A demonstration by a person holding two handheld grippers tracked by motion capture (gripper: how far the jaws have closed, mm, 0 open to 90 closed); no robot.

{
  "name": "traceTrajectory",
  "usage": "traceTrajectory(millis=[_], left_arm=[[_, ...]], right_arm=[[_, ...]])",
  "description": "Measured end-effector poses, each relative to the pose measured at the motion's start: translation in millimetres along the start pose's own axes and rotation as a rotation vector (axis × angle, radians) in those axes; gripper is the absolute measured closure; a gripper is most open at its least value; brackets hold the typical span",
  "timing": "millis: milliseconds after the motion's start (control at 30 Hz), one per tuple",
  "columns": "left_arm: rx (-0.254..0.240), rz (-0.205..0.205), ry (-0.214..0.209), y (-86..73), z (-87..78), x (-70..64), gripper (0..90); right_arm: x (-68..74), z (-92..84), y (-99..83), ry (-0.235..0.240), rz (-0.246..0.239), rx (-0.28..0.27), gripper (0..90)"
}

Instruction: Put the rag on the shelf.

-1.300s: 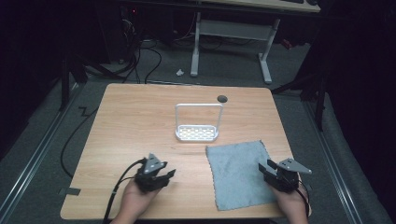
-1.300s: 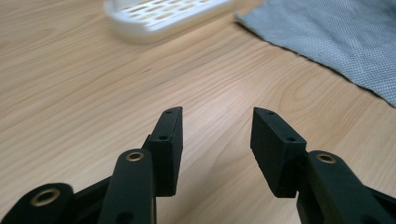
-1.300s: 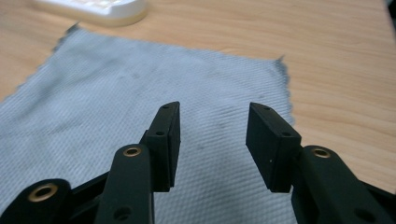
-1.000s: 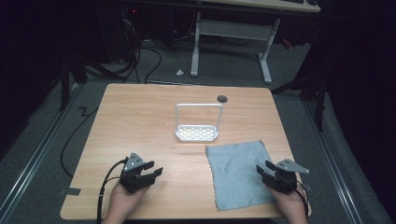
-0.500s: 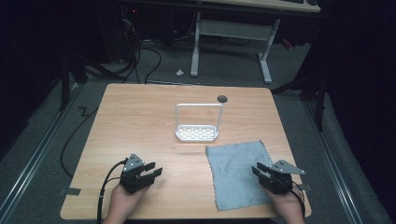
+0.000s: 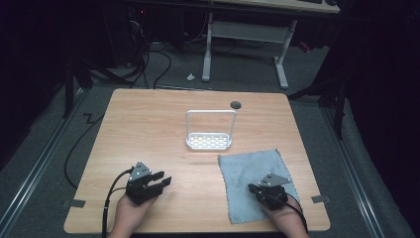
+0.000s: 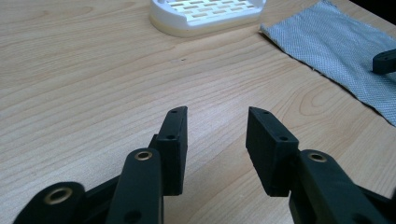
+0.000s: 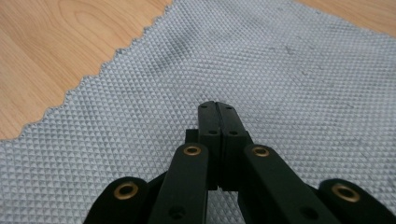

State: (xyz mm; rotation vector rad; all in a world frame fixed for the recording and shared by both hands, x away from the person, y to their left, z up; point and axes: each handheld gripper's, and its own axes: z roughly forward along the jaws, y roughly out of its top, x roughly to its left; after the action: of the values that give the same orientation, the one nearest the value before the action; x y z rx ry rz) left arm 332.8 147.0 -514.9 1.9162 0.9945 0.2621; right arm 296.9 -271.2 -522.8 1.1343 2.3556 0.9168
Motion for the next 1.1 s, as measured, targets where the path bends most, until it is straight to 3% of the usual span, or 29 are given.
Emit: traceTrajectory(millis=[200,567,700,767,933,1100], left_arm=[[-0.003,-0.001,0.002,0.3,-0.6,-0.1,58.2],[0.005,0.017,0.023,-8.9,-8.3,-5.4,58.0],[0.015,0.039,0.006,-9.5,-5.9,-14.3,57.3],[0.017,0.053,-0.014,-7.6,-2.6,-21.3,57.5],[0.046,0.088,-0.077,-1.2,13.8,-43.2,62.6],[0.117,0.163,-0.124,3.7,37.5,-69.7,85.1]], right_arm=[[5.4,2.9,2.6,0.024,-0.010,-0.006,90.0],[44.6,27.8,29.6,0.126,-0.141,-0.015,90.0],[55.6,34.1,36.9,0.138,-0.201,-0.020,90.0],[55.4,30.6,36.5,0.109,-0.219,-0.042,90.0],[25.5,6.8,24.9,0.034,-0.100,-0.109,90.0],[-0.8,-16.2,1.4,-0.038,0.010,-0.134,90.0]])
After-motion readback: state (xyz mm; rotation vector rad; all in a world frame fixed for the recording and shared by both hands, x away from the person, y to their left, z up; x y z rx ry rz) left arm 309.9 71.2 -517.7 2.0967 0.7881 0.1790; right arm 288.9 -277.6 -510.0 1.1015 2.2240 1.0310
